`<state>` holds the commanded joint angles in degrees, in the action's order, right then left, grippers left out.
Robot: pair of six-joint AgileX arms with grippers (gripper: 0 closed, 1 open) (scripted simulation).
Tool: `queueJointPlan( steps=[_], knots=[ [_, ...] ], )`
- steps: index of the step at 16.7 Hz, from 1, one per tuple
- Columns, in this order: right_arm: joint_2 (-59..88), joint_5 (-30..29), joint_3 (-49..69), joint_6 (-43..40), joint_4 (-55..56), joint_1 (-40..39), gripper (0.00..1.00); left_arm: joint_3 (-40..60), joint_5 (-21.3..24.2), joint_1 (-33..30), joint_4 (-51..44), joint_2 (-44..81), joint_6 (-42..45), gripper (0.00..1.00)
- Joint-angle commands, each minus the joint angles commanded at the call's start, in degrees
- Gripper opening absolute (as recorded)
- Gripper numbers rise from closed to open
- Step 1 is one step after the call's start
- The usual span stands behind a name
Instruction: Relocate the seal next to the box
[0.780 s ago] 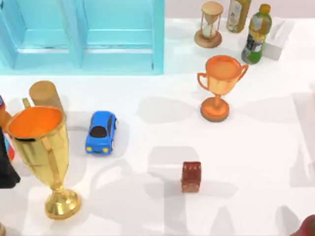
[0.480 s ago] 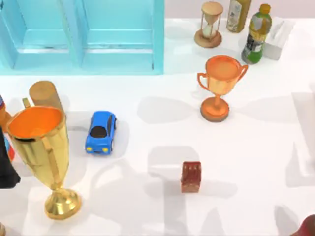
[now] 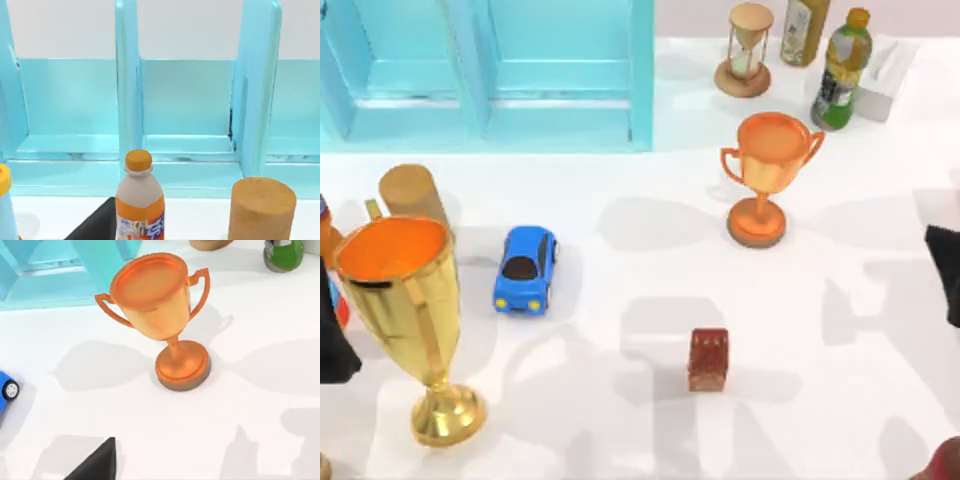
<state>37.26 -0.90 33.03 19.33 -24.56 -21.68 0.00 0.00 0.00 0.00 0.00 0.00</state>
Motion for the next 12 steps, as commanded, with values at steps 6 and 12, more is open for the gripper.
queueJointPlan(
  steps=[6,12],
  knots=[
    [35.5,0.0,29.2,14.2,-21.7,-14.0,1.0,0.0,0.0,0.0,0.0,0.0,0.0,1.0],
    [65.3,0.5,53.4,23.6,-39.5,-21.7,1.0,0.0,0.0,0.0,0.0,0.0,0.0,1.0]
  ],
)
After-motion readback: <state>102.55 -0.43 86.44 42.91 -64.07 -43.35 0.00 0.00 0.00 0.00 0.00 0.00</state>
